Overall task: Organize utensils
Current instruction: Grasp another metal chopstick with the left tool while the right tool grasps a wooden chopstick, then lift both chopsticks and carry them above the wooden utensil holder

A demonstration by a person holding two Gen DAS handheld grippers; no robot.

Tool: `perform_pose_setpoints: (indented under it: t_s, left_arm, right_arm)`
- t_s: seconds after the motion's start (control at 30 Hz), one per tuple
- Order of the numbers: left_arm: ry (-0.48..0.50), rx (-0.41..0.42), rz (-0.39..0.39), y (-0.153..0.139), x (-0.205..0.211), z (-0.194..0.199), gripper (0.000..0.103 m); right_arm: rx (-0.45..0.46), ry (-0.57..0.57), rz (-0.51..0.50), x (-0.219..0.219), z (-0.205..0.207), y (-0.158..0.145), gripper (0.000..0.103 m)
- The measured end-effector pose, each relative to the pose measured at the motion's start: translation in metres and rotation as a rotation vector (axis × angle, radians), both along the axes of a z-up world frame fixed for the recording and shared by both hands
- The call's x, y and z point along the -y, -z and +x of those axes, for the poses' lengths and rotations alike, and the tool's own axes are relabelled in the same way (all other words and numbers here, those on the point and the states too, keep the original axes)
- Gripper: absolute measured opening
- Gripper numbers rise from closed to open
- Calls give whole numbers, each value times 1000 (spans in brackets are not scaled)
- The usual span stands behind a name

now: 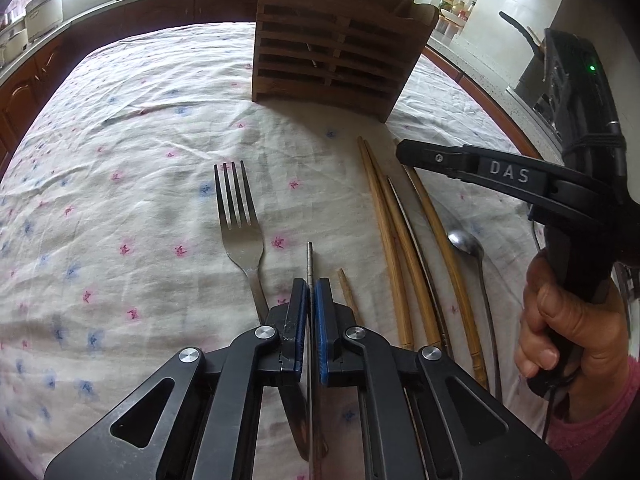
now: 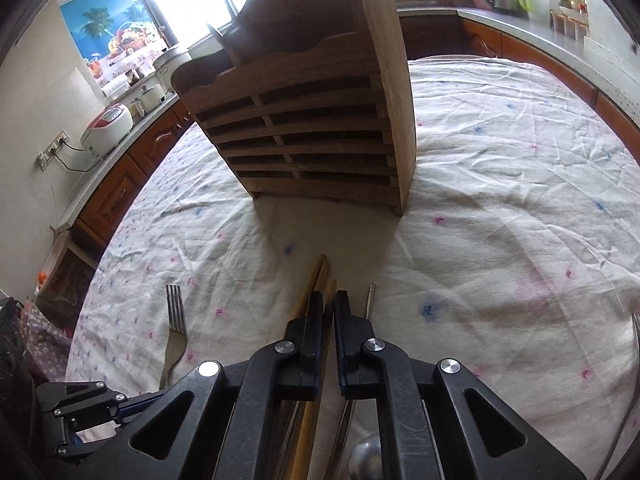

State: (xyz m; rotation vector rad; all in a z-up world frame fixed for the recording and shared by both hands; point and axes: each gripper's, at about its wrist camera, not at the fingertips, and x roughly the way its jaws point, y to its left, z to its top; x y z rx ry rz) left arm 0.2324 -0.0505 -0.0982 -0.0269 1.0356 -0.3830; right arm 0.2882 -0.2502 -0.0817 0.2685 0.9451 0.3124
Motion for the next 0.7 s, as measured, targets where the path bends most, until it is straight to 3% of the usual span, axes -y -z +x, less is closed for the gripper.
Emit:
perform_pose_setpoints:
  t_s: [0.7]
  left_arm:
    - [-63,267,-168,-117,-43,-64,4]
  right_arm:
    - [273,23,89,21,-84,-119,5]
